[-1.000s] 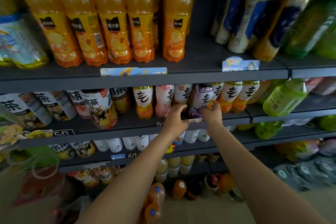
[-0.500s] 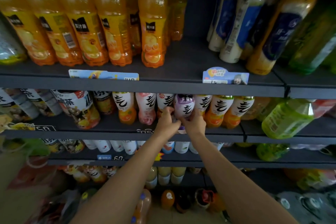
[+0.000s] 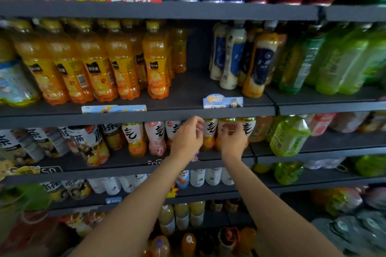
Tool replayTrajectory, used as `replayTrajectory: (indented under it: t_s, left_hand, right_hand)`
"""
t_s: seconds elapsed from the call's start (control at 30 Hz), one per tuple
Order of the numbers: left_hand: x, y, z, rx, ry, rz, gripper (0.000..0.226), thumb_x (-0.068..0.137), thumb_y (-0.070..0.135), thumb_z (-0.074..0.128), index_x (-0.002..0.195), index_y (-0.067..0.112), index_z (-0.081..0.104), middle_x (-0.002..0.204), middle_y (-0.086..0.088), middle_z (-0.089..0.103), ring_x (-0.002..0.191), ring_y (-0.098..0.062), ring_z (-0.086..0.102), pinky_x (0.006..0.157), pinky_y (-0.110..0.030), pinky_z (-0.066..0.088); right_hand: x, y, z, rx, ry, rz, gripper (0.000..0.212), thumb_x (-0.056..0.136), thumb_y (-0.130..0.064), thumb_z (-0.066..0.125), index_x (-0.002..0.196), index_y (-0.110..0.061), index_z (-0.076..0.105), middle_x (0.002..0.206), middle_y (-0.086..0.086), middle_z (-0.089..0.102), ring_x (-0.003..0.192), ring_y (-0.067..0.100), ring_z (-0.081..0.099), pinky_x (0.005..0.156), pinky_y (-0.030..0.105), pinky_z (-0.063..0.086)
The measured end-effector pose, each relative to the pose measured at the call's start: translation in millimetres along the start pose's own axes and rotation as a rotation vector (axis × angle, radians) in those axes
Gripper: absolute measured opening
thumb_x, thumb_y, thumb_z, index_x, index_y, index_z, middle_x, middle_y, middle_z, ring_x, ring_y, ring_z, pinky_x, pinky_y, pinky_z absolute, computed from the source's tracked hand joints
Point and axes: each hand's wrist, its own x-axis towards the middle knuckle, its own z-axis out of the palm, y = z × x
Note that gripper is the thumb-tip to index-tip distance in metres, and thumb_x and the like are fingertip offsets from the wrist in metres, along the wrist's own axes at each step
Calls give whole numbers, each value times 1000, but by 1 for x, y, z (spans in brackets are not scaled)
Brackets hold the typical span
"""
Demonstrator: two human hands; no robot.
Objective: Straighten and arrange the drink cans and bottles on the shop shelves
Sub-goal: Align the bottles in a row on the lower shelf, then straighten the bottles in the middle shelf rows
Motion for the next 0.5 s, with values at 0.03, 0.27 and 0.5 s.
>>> replayTrajectory:
  t_s: [0.03,0.27,0.5]
  left_hand:
    - [4,14,-1,-30,19,27,25,87,2,48,109,10,56,100,-3,62,95,-20,59,85,-35,47]
    - [33,92,-3,-183,25,122,31,88,5,50,119,9,50,113,-4,57,96,-16,57,87,-34,49]
    - [80,123,22,-193,3,84,44,90,7,52,132,15,43,129,-4,52,119,-16,50,100,-30,43]
  right_hand:
    - [4,-8,-11,11,26,-24,12,92,-5,48,99,-5,58,98,9,63,86,16,53,71,19,33]
    - [60,-51,-67,-22,22,-115,37,85,-20,64,116,-6,47,116,12,55,108,27,52,86,36,45]
    - [127,-67,-87,-32,-123,-81,64,83,-26,69,132,-6,34,132,13,49,119,30,48,93,38,44]
